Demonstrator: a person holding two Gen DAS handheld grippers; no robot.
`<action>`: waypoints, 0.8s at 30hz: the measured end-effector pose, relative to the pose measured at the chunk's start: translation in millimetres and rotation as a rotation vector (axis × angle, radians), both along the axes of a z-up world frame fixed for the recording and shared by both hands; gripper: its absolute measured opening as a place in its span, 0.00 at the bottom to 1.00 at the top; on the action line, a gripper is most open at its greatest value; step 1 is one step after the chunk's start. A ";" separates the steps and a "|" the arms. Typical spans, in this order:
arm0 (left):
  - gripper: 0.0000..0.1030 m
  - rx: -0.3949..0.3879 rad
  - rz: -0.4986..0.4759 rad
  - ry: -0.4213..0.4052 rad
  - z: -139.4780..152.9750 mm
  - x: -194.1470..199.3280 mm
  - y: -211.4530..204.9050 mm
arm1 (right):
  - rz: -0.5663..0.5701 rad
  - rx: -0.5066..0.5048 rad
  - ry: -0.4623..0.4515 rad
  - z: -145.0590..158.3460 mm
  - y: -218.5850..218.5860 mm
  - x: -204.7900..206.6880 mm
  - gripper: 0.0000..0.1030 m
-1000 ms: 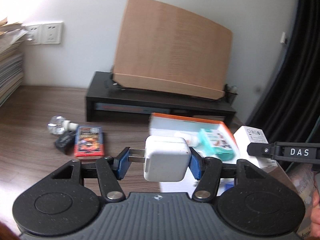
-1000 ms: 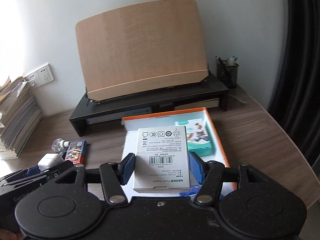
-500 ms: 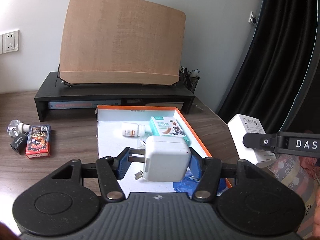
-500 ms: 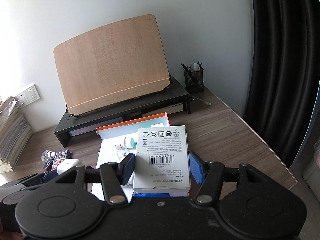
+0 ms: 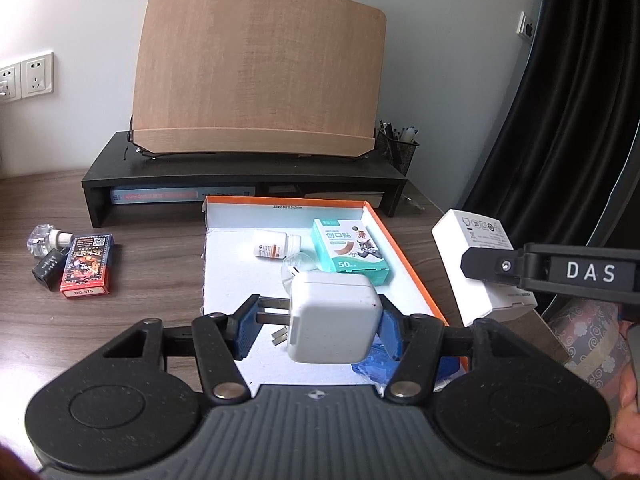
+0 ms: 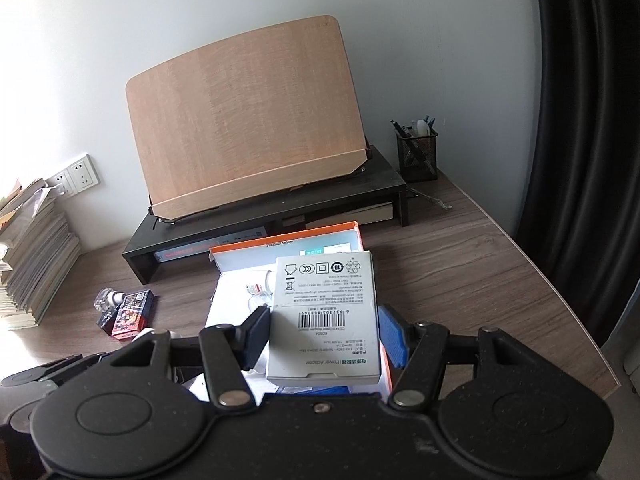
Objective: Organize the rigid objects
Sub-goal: 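Hold the charger and white box above the tray with both tools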
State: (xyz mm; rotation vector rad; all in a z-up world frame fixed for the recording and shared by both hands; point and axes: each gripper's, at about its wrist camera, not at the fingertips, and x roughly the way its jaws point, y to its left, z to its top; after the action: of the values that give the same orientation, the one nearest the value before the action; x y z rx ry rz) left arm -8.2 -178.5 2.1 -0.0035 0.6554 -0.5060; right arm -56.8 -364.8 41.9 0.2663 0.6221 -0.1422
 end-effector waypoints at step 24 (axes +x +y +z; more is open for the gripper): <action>0.58 0.018 0.101 -0.009 3.4 -7.4 -25.5 | 0.077 -0.049 -0.018 4.0 -17.1 11.3 0.69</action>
State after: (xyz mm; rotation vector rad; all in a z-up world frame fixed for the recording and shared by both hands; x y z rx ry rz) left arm -15.6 -204.0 5.5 -0.0174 0.6477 -0.4023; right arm -45.5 -381.9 46.0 0.1961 0.6091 -0.0805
